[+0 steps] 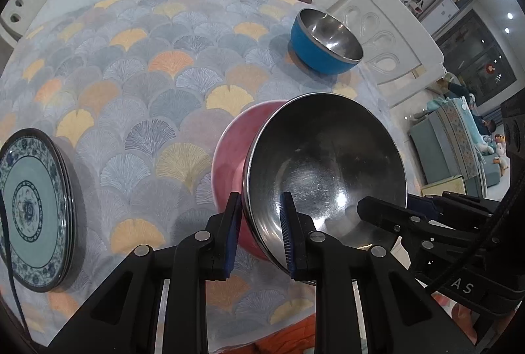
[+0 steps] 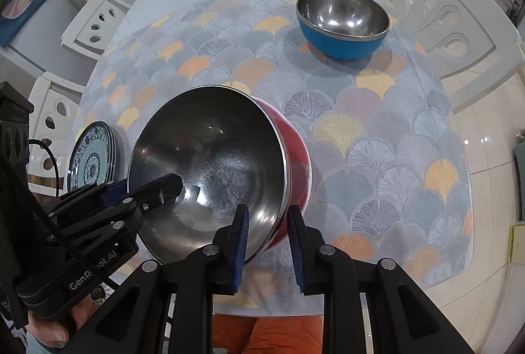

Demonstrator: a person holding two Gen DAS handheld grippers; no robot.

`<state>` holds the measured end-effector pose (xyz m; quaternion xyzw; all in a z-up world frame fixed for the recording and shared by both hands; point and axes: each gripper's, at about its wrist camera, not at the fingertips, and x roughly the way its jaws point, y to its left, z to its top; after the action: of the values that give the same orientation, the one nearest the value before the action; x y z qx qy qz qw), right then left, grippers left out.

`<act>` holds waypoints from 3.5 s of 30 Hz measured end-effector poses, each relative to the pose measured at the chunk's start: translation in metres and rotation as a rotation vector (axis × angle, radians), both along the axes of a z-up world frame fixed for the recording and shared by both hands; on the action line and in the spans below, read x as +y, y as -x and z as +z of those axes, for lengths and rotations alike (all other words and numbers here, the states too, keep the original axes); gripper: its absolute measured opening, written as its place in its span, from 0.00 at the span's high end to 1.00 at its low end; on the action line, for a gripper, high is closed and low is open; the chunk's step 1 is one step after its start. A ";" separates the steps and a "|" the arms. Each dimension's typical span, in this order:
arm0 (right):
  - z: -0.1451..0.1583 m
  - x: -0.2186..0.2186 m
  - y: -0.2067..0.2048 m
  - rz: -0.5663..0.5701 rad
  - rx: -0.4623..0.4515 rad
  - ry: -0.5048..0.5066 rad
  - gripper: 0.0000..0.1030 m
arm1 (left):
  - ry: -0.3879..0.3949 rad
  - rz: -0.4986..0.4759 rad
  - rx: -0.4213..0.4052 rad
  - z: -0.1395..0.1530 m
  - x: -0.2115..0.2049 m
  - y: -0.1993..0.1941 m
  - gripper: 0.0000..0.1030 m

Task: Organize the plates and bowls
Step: 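Lower the red steel bowl into the pink bowl and open both grippers, then grasp the rim of the blue steel bowl with both grippers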

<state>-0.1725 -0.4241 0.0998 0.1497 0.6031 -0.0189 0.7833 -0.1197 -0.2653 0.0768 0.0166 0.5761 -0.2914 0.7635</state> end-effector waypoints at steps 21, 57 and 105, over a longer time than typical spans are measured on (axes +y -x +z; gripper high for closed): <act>-0.004 0.005 -0.010 0.016 0.023 0.002 0.78 | -0.040 -0.003 -0.023 -0.002 0.001 -0.009 0.77; -0.009 0.023 0.013 0.072 0.022 0.144 0.78 | -0.042 -0.012 -0.024 -0.010 0.017 0.015 0.74; -0.009 -0.190 -0.111 -0.323 0.001 -0.196 0.57 | 0.028 -0.016 0.007 0.021 -0.119 -0.155 0.68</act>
<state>-0.0613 -0.6145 0.0909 0.3199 0.5706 -0.0855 0.7515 0.0349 -0.3846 0.0979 0.0095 0.5743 -0.3053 0.7595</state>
